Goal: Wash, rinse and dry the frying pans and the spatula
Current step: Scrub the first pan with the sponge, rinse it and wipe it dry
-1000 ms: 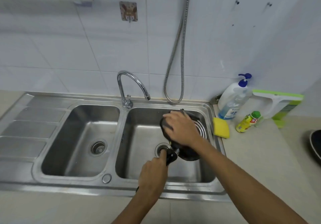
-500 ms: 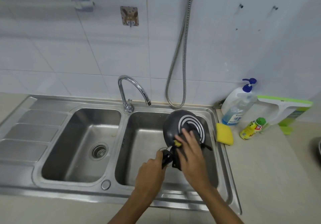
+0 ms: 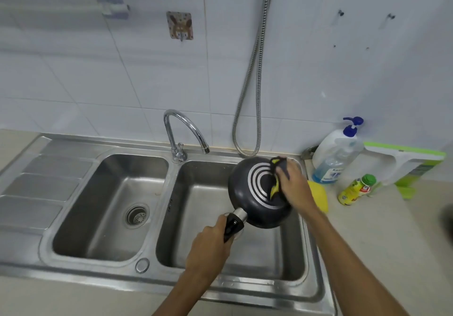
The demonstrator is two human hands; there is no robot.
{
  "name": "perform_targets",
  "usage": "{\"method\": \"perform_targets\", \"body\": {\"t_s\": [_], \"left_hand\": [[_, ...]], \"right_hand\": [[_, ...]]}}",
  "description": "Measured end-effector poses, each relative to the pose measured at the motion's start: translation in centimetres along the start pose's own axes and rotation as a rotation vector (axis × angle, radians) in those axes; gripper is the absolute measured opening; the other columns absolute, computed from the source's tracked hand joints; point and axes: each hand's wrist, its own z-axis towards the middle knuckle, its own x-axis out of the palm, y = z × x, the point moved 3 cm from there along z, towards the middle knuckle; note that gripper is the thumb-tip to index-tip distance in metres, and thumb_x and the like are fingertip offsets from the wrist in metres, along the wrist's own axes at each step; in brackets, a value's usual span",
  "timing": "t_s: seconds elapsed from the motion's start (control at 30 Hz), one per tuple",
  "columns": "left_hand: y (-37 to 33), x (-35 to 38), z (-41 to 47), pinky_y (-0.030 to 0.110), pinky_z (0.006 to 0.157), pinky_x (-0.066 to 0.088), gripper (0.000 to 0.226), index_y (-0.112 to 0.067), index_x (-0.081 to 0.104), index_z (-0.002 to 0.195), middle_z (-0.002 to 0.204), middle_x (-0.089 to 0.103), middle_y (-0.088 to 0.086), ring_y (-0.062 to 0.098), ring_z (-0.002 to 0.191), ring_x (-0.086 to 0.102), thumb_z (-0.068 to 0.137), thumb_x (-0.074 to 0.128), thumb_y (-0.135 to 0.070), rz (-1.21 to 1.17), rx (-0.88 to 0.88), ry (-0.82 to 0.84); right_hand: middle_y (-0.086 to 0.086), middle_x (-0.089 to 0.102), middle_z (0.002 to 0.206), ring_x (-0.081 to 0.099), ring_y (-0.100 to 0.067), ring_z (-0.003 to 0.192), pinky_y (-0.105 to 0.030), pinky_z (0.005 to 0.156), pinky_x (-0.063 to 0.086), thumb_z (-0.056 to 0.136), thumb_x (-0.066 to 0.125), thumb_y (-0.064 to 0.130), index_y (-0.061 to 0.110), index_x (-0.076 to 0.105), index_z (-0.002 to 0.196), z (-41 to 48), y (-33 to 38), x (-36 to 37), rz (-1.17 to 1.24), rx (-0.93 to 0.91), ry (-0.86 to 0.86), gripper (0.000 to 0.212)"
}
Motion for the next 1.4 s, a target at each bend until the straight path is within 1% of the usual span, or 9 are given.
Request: {"method": "perform_targets", "body": {"t_s": [0.17,0.47,0.7,0.83,0.93,1.03,1.13,1.23,1.4], "left_hand": [[-0.8,1.6,0.2,0.038,0.073,0.056,0.038,-0.023,0.042,0.13,0.098,0.07,0.007,0.025,0.08,0.066,0.101,0.052,-0.044,-0.007,-0.02,0.04],[-0.6,-0.4,1.5,0.028,0.055,0.041,0.027,-0.024,0.04,0.098,0.075,0.054,-0.003,0.017,0.063,0.056,0.096,0.062,-0.04,-0.096,-0.109,-0.038],[-1.9,2.3,1.1,0.012,0.058,0.044,0.019,-0.021,0.052,0.109,0.082,0.059,-0.014,0.01,0.072,0.062,0.097,0.064,-0.028,-0.333,-0.157,0.156],[-2.5,3.3,0.2,0.03,0.047,0.048,0.018,-0.021,0.061,0.112,0.075,0.061,-0.002,0.012,0.06,0.057,0.095,0.062,-0.028,-0.643,-0.358,0.279],[-2.9,2.7,0.5,0.024,0.039,0.032,0.026,-0.01,0.059,0.085,0.06,0.045,0.0,0.012,0.049,0.04,0.094,0.065,-0.034,-0.974,-0.556,0.373],[-4.2,1.9,0.4,0.022,0.035,0.028,0.028,-0.008,0.064,0.081,0.06,0.031,-0.001,0.01,0.046,0.027,0.094,0.062,-0.033,-1.303,-0.573,0.572],[-5.6,1.5,0.0,0.019,0.03,0.028,0.038,-0.002,0.067,0.12,0.061,0.025,-0.001,0.005,0.038,0.025,0.101,0.05,-0.029,-1.563,-0.525,0.667],[-6.2,1.0,-0.6,0.018,0.031,0.026,0.027,-0.006,0.067,0.112,0.063,0.014,0.004,0.008,0.037,0.018,0.096,0.055,-0.025,-1.457,-0.423,0.716],[-5.4,0.1,-1.1,0.015,0.03,0.026,0.018,-0.006,0.062,0.102,0.055,0.024,-0.002,0.004,0.033,0.022,0.096,0.057,-0.022,-1.625,-0.415,0.721]], "right_hand": [[0.008,0.036,0.161,0.026,-0.015,0.152,-0.039,0.124,0.024,0.106,0.044,0.028,0.024,0.053,0.145,-7.4,3.6,4.5,-0.262,-0.546,0.129,0.041],[-0.008,0.053,0.147,0.05,-0.03,0.134,-0.041,0.11,0.037,0.105,0.047,0.027,0.012,0.056,0.137,4.7,0.5,2.2,-0.21,-0.125,0.045,0.036],[-0.004,0.052,0.151,0.043,-0.025,0.143,-0.046,0.115,0.042,0.089,0.058,0.005,0.016,0.069,0.129,-8.2,1.8,7.5,-0.274,-0.658,0.028,0.043],[0.004,0.052,0.15,0.045,-0.01,0.14,-0.028,0.117,0.036,0.1,0.056,0.006,0.02,0.064,0.134,-5.8,2.1,1.6,0.13,-0.297,-0.137,0.038],[0.0,0.067,0.114,0.061,-0.017,0.111,-0.03,0.092,0.045,0.105,0.054,0.026,0.02,0.062,0.116,-3.9,1.7,-3.9,0.37,0.063,-0.389,0.015],[-0.005,0.067,0.103,0.061,-0.012,0.093,-0.037,0.084,0.048,0.104,0.054,0.036,0.022,0.061,0.106,-3.8,1.6,-3.6,0.553,0.134,-0.311,0.016],[0.004,0.062,0.135,0.055,-0.004,0.124,-0.029,0.107,0.044,0.105,0.05,0.034,0.027,0.059,0.135,-5.5,3.3,0.5,0.412,-0.111,0.029,0.032],[0.013,0.026,0.163,0.013,0.001,0.151,-0.023,0.123,0.013,0.11,0.041,0.028,0.019,0.034,0.157,-4.2,4.8,3.8,0.164,-0.338,0.345,0.049],[-0.011,0.024,0.167,0.02,-0.034,0.154,-0.052,0.122,0.027,0.107,0.038,0.021,0.006,0.034,0.156,2.7,1.0,3.0,-0.455,-0.473,0.213,0.051]]}}
